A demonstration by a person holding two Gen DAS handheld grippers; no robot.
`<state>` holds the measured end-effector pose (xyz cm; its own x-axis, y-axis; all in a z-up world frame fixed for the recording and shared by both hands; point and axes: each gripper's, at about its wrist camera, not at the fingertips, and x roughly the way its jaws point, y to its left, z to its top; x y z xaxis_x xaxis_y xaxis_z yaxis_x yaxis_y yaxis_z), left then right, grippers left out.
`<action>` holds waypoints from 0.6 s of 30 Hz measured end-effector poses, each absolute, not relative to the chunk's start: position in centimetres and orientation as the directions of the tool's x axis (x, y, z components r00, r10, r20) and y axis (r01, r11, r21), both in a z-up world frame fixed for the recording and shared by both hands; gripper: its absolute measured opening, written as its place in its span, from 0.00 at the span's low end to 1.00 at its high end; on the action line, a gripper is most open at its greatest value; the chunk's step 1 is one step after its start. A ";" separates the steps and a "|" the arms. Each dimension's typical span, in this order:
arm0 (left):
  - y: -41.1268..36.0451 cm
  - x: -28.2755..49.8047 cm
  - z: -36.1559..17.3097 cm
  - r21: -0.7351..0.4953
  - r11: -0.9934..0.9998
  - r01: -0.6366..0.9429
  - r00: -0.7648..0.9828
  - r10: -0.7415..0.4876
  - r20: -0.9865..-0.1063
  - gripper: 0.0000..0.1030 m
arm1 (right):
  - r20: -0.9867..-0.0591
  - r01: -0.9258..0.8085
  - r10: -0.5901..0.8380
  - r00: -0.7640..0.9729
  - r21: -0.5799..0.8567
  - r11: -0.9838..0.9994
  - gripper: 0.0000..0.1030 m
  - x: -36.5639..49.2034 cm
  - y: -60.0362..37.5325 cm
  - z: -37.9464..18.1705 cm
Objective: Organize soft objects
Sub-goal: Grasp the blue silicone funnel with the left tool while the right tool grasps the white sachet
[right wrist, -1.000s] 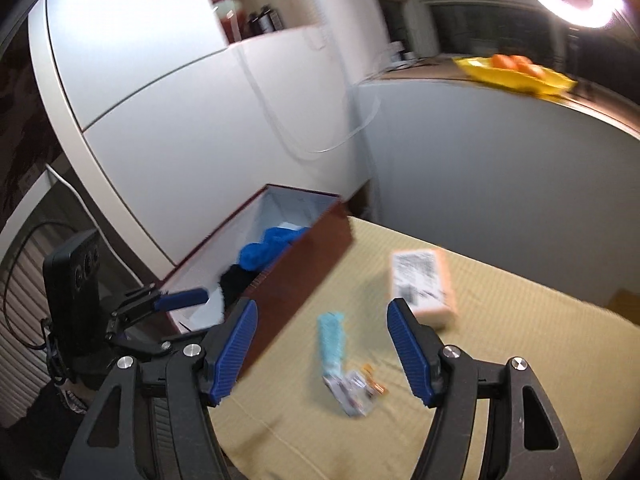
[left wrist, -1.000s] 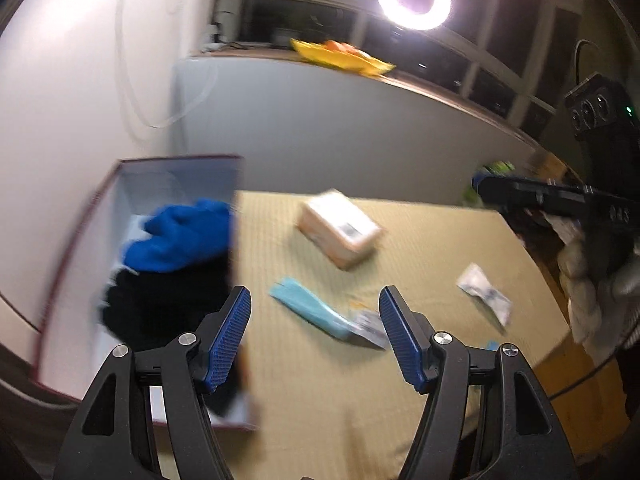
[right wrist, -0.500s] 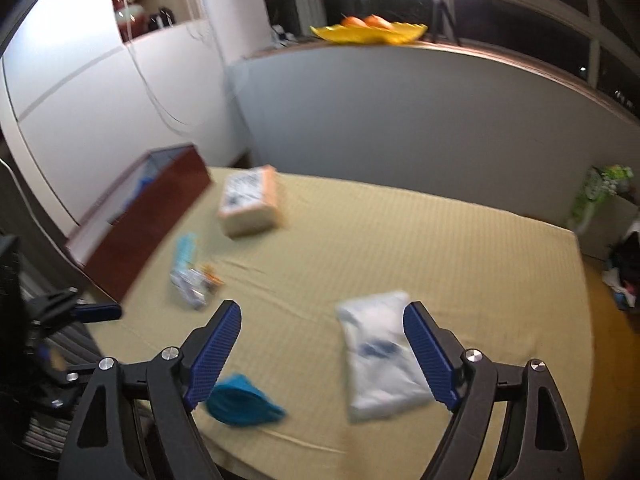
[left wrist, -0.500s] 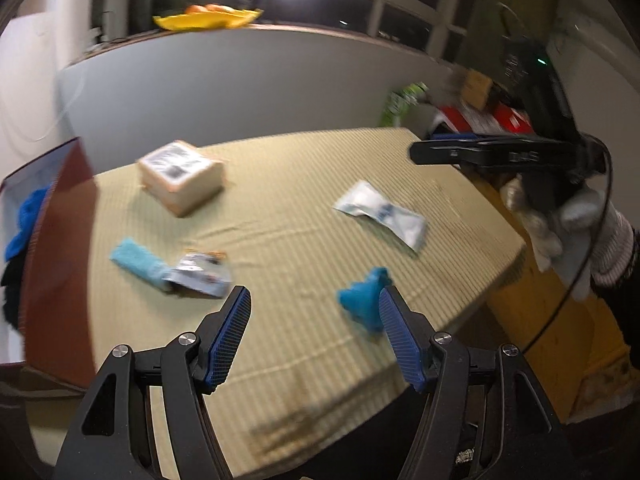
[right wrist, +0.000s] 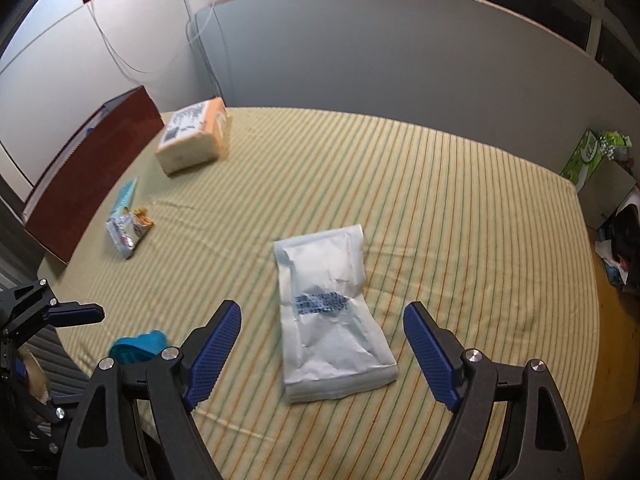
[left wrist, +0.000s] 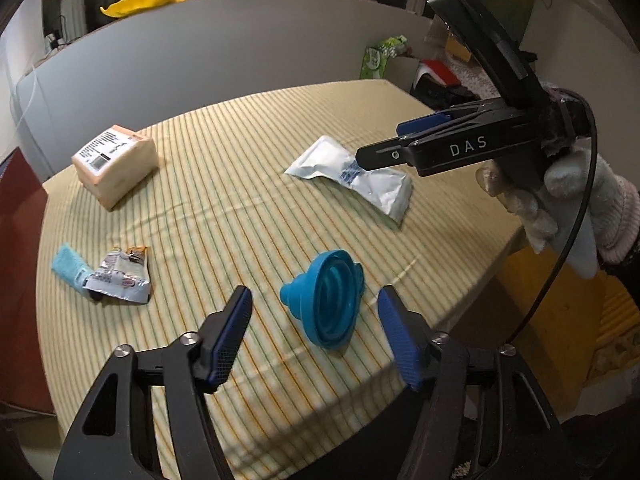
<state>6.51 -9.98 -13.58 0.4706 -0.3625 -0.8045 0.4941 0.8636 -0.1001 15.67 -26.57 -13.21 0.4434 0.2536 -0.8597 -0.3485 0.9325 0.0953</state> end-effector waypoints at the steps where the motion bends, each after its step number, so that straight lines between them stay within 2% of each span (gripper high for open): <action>1: -10.1 6.8 -13.9 -0.096 0.866 0.492 0.468 -0.355 -0.809 0.57 | -0.864 -0.345 0.243 0.441 0.087 0.934 0.78 15.9 -26.6 -13.6; 12: -10.5 7.7 -15.8 -0.086 0.872 0.482 0.441 -0.326 -0.836 0.29 | -0.907 -0.397 0.186 0.378 0.022 0.917 0.78 18.1 -24.9 -16.6; 18: -10.7 8.2 -16.5 -0.084 0.875 0.477 0.433 -0.317 -0.844 0.22 | -0.922 -0.426 0.134 0.364 -0.036 0.904 0.78 18.6 -23.7 -17.8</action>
